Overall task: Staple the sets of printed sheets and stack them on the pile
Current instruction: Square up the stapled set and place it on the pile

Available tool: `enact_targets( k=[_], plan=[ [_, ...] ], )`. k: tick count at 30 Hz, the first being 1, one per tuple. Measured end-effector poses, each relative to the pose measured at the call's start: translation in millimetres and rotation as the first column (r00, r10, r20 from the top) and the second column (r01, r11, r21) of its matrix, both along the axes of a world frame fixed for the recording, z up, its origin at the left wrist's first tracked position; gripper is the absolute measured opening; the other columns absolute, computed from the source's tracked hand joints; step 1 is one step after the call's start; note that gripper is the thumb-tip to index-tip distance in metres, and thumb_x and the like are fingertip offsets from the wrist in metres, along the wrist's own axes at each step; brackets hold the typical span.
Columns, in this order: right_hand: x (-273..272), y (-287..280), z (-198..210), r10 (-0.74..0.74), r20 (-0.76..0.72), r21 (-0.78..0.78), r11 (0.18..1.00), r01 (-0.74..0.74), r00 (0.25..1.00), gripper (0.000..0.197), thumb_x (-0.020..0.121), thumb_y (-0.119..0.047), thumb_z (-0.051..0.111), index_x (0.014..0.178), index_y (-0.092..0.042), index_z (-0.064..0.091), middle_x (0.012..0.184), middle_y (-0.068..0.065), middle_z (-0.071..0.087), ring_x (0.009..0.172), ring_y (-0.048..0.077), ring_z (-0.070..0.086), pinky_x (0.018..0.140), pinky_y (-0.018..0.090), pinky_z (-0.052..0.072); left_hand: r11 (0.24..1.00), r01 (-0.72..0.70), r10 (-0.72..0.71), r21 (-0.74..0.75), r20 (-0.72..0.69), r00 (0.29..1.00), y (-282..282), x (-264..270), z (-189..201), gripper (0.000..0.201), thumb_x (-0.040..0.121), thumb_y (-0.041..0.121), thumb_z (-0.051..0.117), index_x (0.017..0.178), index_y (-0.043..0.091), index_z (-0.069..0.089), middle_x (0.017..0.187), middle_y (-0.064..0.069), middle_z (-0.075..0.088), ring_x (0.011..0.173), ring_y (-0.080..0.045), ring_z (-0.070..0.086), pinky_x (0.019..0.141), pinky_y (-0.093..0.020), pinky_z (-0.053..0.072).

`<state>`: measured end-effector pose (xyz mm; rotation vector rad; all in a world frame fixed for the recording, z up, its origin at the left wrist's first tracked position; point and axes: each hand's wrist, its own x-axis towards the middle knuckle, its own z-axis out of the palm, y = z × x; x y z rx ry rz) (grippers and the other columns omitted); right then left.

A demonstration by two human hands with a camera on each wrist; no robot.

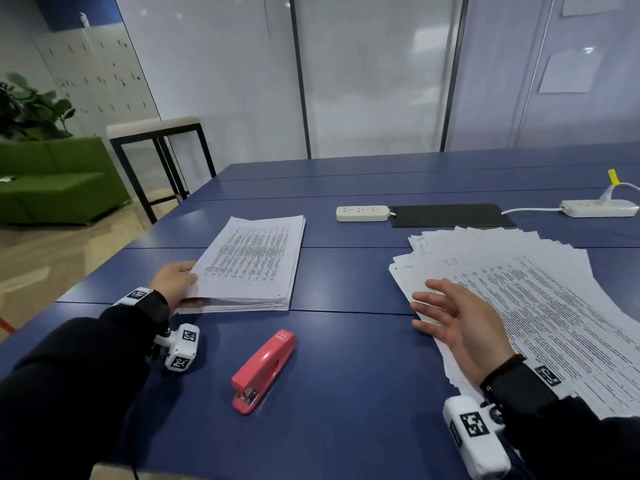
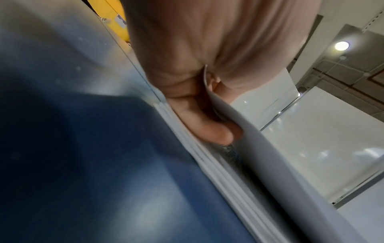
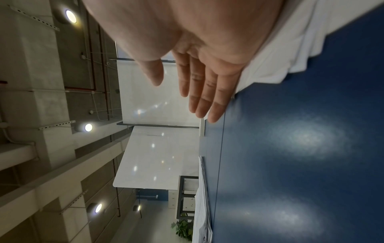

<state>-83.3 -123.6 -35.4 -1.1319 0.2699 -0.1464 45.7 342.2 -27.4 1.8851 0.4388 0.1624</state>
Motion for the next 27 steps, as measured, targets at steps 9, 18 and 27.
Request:
enact_targets(
  k=[9,18,27],
  plan=[
    [-2,1,2,0.009,0.01,0.003,1.0,-0.009,1.0,0.031,0.102,-0.026,0.061,0.119,-0.001,0.067,0.112,0.025,0.073,0.093,0.03,0.075,0.087,0.052,0.058,0.997,0.05,-0.048,0.057,-0.042,0.998,-4,0,3,0.044,0.099,-0.012,0.041,0.128,0.008,0.068,0.116,-0.014,0.066,0.08,-0.029,0.063,0.043,-0.036,0.06],
    [-2,1,1,0.007,-0.002,-0.001,1.0,-0.007,1.0,0.029,0.102,-0.026,0.061,0.117,-0.002,0.068,0.111,0.025,0.073,0.093,0.03,0.075,0.085,0.05,0.059,0.991,0.046,-0.034,0.126,-0.093,0.995,-11,-3,8,0.036,0.101,-0.007,0.041,0.118,0.008,0.068,0.109,-0.018,0.064,0.075,-0.028,0.061,0.04,-0.037,0.058],
    [-5,2,8,-0.024,-0.041,0.087,0.996,0.028,0.999,0.025,0.099,-0.016,0.065,0.117,0.001,0.069,0.112,0.026,0.073,0.093,0.029,0.074,0.083,0.045,0.062,0.609,0.202,-0.064,0.767,-0.206,0.976,-20,-12,46,0.052,0.098,0.046,0.063,0.138,0.012,0.061,0.145,-0.016,0.056,0.135,-0.033,0.05,0.107,-0.043,0.043]
  ],
)
